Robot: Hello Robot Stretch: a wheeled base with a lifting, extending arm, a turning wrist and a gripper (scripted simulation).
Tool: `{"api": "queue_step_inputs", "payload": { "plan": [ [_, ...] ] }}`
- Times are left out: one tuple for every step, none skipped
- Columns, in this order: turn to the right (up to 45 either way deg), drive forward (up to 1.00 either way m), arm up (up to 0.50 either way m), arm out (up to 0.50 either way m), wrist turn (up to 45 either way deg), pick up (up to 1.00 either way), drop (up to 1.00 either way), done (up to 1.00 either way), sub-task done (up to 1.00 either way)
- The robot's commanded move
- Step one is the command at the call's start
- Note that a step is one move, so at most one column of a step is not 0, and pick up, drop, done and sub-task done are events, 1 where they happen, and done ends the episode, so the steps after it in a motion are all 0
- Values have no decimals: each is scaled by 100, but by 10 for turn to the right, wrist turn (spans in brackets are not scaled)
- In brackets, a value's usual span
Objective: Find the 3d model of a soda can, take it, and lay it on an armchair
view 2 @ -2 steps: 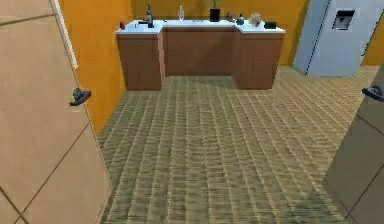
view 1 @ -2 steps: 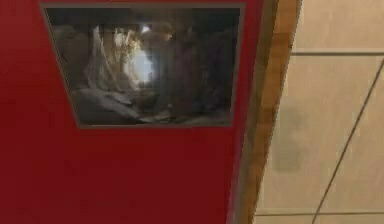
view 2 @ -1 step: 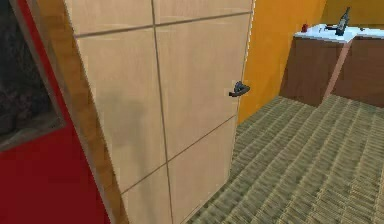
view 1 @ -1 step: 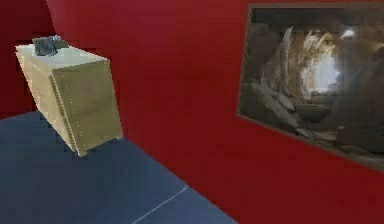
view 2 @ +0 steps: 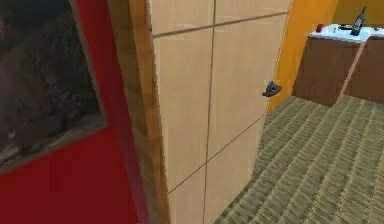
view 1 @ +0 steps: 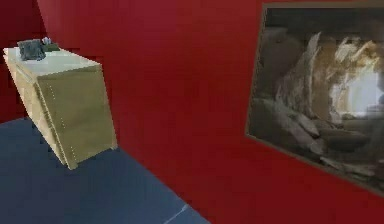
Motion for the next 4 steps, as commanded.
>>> {"api": "queue_step_inputs", "payload": {
  "plan": [
    [450, 0, 0, 0, 0, 0, 0, 0, 0],
    [450, 0, 0, 0, 0, 0, 0, 0, 0],
    [450, 0, 0, 0, 0, 0, 0, 0, 0],
    [30, 0, 0, 0, 0, 0, 0, 0, 0]
  ]
}}
